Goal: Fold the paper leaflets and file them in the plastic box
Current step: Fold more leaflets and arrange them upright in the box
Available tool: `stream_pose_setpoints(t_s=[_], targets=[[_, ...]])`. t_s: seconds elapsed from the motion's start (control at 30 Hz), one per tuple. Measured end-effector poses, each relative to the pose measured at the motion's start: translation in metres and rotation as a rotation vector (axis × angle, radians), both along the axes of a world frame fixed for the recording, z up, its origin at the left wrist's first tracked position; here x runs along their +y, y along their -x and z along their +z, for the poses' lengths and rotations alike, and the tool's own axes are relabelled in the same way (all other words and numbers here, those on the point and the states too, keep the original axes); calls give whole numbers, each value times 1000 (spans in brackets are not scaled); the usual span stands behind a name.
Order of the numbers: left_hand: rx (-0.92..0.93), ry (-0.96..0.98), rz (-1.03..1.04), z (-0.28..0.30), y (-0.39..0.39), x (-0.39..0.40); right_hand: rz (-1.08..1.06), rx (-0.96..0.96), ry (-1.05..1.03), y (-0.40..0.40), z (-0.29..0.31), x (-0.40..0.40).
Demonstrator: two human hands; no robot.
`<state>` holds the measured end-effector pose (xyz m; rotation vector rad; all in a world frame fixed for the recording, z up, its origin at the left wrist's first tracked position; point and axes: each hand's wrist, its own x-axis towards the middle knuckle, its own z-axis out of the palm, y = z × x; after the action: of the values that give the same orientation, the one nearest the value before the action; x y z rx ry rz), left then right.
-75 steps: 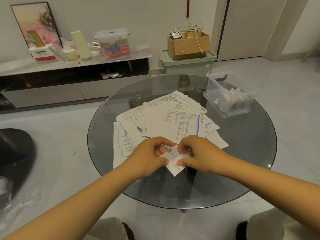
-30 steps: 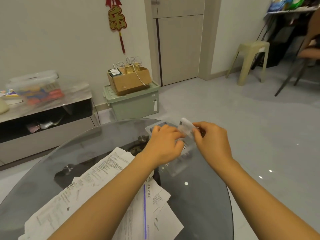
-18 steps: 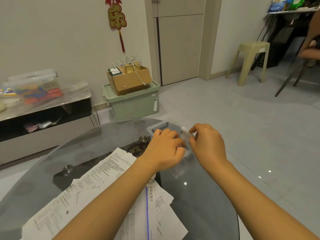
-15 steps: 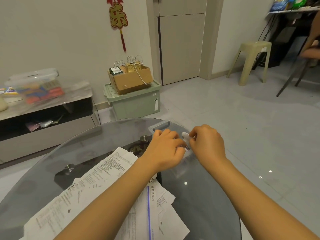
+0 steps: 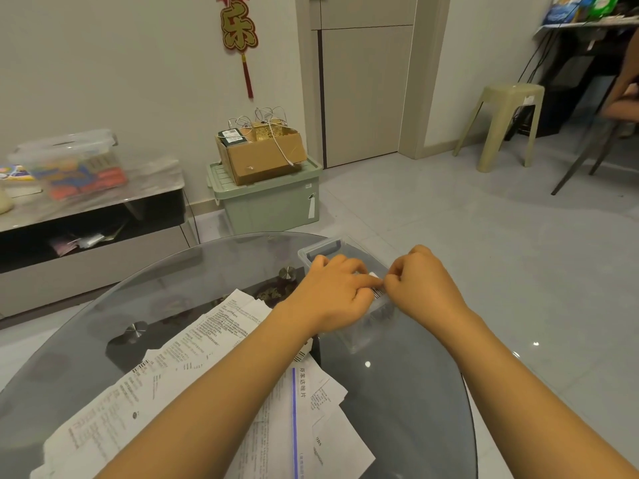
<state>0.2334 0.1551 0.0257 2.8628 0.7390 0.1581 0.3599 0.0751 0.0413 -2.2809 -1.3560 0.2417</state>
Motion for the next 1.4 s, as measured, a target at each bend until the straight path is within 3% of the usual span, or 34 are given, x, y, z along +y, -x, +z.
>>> stream_pose_setpoints(t_s=[0.2,0.37,0.57,0.9,1.13,1.4], targets=[[45,-7,34,5,-1,-2,32,82,-77,-8,2,-6],[-83,21,110,15,14,-17,86,88,-163,-2,5,-14],[-215,77,278,27,74,-68,301,119,-190,37,9,-37],[24,221,613,5,159,-149,628,-26,-5,99,-17,-73],[195,215,476,-29,166,-163,782,-168,172,104,-31,-81],[177,60,457,-34,168,-165,924,-214,243,104,-41,-87]])
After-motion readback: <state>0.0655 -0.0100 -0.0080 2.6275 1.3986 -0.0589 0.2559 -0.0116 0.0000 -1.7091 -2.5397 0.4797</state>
